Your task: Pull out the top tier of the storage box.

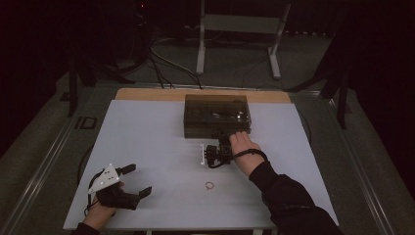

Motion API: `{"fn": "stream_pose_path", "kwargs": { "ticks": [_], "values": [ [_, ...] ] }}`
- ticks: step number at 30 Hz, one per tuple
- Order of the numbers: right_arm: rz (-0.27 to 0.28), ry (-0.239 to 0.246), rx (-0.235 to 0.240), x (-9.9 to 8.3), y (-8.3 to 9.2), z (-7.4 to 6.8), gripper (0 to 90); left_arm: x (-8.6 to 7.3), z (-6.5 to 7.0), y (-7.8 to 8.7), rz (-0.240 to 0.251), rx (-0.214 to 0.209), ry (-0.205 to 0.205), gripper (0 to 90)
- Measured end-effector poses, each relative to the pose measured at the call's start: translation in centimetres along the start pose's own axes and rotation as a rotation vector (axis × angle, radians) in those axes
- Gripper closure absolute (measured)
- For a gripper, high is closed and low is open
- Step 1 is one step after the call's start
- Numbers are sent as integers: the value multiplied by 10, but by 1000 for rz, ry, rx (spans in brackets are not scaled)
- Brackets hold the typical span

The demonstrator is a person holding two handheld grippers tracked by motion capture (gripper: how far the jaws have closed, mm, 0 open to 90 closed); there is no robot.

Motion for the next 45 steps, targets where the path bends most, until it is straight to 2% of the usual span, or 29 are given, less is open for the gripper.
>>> {"fn": "stream_pose_path", "kwargs": {
  "ticks": [9, 10, 12, 17, 20, 23, 26, 27, 29, 31, 35, 37, 38, 41, 44, 45],
  "values": [
    [49, -59, 51, -4, 2, 4, 655, 1, 0, 1, 9, -2, 4, 0],
    [78, -80, 80, -5, 3, 5, 621, 1, 0, 0, 9, -3, 4, 0],
    [106, -119, 126, -7, 5, 8, 608, 0, 0, 0, 0, -1, 1, 0],
    [139, -155, 170, -13, 3, 10, 548, 0, 0, 0, 1, -3, 2, 0],
    [176, -164, 197, -16, 4, 12, 484, 1, 0, 0, 6, -4, 5, 0],
    [225, -195, 219, -19, 6, 14, 416, 0, 0, 0, 2, -6, 5, 0],
    [243, -211, 233, -22, 7, 16, 389, 0, 0, 0, 2, -3, 4, 0],
    [254, -213, 239, -23, 8, 17, 357, 1, 0, 0, 10, -4, 6, 0],
    [275, -253, 250, -29, 9, 19, 292, 0, 0, 0, 0, -3, 3, 0],
    [270, -267, 253, -32, 8, 20, 206, 0, 0, 0, 6, -3, 5, 0],
    [308, -322, 323, -37, 10, 23, 101, 0, 0, 0, -2, -1, 2, 0],
    [331, -332, 347, -39, 11, 23, 48, 0, 0, 0, 4, -3, 5, 0],
    [331, -332, 347, -39, 11, 23, 48, 0, 0, 0, 4, -3, 5, 0],
    [379, -352, 374, -42, 14, 25, 36, 0, 0, 0, 0, -2, 3, 0],
    [389, -347, 373, -44, 15, 25, 28, 0, 0, 0, 1, -2, 4, 0],
    [396, -360, 391, -45, 15, 26, 25, 0, 0, 0, 6, -5, 7, 0]
  ]
}}
Point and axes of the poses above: each handheld gripper's, and its own axes: y roughly backward along the jaws, x roughly out of its top, z roughly to its right, the point moved 3 cm from there along -y, roughly forward along the jaws, and after that the axes turned 15 degrees about y, right-handed, at the moved point
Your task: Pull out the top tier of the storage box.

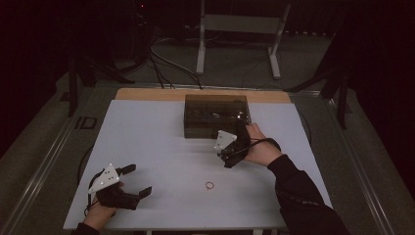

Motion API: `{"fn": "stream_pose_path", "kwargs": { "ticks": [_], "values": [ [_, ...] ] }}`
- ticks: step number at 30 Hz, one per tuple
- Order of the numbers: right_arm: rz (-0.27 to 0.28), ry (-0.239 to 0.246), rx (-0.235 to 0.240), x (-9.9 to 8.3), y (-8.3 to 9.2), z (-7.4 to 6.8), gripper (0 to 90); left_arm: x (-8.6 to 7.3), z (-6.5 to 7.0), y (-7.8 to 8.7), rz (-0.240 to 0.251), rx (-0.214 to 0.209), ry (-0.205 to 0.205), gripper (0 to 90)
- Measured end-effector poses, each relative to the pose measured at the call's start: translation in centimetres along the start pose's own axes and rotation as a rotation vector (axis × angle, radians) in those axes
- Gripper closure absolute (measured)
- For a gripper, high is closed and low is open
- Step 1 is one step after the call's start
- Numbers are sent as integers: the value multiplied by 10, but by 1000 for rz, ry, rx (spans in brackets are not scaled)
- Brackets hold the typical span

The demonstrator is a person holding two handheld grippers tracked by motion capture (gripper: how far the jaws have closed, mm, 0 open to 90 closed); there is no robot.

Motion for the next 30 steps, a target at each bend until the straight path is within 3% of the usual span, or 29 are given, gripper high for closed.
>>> {"fn": "stream_pose_path", "kwargs": {
  "ticks": [7, 15, 18, 25, 30],
  "values": [
    [92, -47, 28, -5, 9, 9, 25, -1, 0, 0, -7, 1, -4, 0],
    [147, -112, 71, -19, 14, 20, 25, -1, 0, 0, -8, 2, -3, 0],
    [157, -121, 98, -24, 15, 24, 26, 0, 0, 0, -1, -2, 0, 0],
    [202, -195, 204, -38, 17, 35, 26, 0, 0, 0, -4, 1, -1, 0],
    [214, -213, 230, -44, 18, 40, 26, 0, 0, 0, -2, -1, 1, 0]
  ]
}}
Point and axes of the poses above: each handheld gripper's, and its own axes: y roughly backward along the jaws, x roughly out of its top, z roughly to its right, the point moved 3 cm from there along -y, roughly forward along the jaws, and after that the axes turned 15 degrees about y, right-handed, at the moved point
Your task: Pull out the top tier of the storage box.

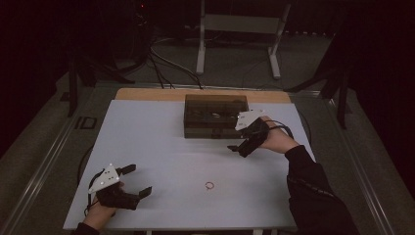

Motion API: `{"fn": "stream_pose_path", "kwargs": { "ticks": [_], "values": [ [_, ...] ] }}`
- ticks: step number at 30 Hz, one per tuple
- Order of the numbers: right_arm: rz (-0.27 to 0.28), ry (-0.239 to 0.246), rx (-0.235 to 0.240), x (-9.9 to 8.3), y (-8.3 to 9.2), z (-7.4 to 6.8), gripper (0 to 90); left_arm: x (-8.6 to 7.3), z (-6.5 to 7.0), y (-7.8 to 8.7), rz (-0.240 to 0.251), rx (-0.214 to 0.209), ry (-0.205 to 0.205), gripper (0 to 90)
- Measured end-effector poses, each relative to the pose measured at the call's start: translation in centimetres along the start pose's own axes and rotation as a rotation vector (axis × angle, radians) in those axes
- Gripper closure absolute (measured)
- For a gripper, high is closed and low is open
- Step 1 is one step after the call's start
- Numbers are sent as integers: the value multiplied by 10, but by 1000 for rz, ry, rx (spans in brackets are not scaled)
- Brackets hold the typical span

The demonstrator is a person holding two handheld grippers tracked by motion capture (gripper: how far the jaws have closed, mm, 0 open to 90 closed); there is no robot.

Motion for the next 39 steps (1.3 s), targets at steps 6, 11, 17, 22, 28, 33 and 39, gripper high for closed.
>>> {"fn": "stream_pose_path", "kwargs": {
  "ticks": [6, 11, 17, 22, 28, 33, 39],
  "values": [
    [15, -6, 52, -2, 4, 7, 26, 0, 0, 0, -2, 0, 0, 0],
    [9, 2, 95, -2, 4, 13, 27, 0, 0, 0, 0, -1, 1, 0],
    [4, -30, 142, -1, 4, 19, 29, 0, 0, 0, 1, -2, 1, 0],
    [3, -32, 158, -3, 2, 24, 66, 0, 0, 0, 1, -3, 2, 0],
    [-4, -11, 129, -3, 1, 28, 173, 0, 0, 0, 0, -6, 2, 0],
    [9, 6, 123, -5, 0, 28, 403, 0, 0, 0, -5, -5, 1, 0],
    [19, 75, 107, -10, -8, 29, 579, 0, 0, 0, -4, -3, 0, 0]
  ]
}}
Point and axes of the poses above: each handheld gripper's, and its own axes: y roughly backward along the jaws, x roughly out of its top, z roughly to its right, the point moved 3 cm from there along -y, roughly forward along the jaws, and after that the axes turned 15 degrees about y, right-handed, at the moved point
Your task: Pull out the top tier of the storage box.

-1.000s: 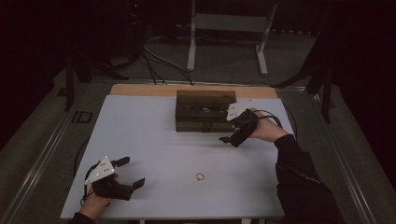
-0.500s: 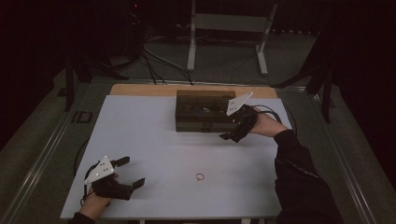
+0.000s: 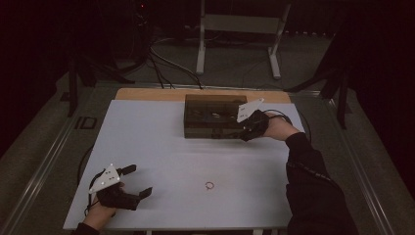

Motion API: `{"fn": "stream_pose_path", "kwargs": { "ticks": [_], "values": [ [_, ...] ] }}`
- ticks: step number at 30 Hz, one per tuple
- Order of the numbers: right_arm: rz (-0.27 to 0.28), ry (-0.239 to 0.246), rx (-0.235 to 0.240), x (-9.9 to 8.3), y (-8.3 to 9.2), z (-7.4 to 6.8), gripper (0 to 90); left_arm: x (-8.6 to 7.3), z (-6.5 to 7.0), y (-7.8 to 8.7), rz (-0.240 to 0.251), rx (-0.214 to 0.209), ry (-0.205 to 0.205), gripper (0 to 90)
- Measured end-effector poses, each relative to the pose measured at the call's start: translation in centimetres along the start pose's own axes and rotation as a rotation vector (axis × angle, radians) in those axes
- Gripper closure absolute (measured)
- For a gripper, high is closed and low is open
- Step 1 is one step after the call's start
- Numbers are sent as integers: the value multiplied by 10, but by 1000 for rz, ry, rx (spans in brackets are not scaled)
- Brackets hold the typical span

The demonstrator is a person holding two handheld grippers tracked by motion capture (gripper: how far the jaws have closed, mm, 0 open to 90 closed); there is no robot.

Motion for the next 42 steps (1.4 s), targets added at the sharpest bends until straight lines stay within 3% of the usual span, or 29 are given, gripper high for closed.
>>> {"fn": "stream_pose_path", "kwargs": {
  "ticks": [5, 10, 11, 21, 23, 30, 42],
  "values": [
    [-14, 69, 30, -2, -3, 6, 671, 0, 0, 0, -2, 1, -1, 0],
    [-21, 72, 35, -4, -6, 13, 704, -1, 0, 0, -5, 0, -2, 0],
    [-28, 74, 33, -4, -7, 14, 743, 0, 0, 0, -1, -1, -1, 0],
    [-60, 71, 90, -6, -16, 16, 798, 0, 0, 0, 2, -2, 0, 0],
    [-69, 76, 100, -6, -19, 19, 849, 0, 0, 0, -1, 0, 2, 0],
    [-63, 92, 107, -6, -19, 20, 856, 0, -1, 0, 0, -1, 3, 0],
    [-41, 73, 123, -7, -18, 20, 877, 0, -1, 0, -3, -1, 3, 0]
  ]
}}
Point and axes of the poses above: each handheld gripper's, and its own axes: y roughly backward along the jaws, x roughly out of its top, z roughly to its right, the point moved 3 cm from there along -y, roughly forward along the jaws, and after that the axes turned 15 degrees about y, right-handed, at the moved point
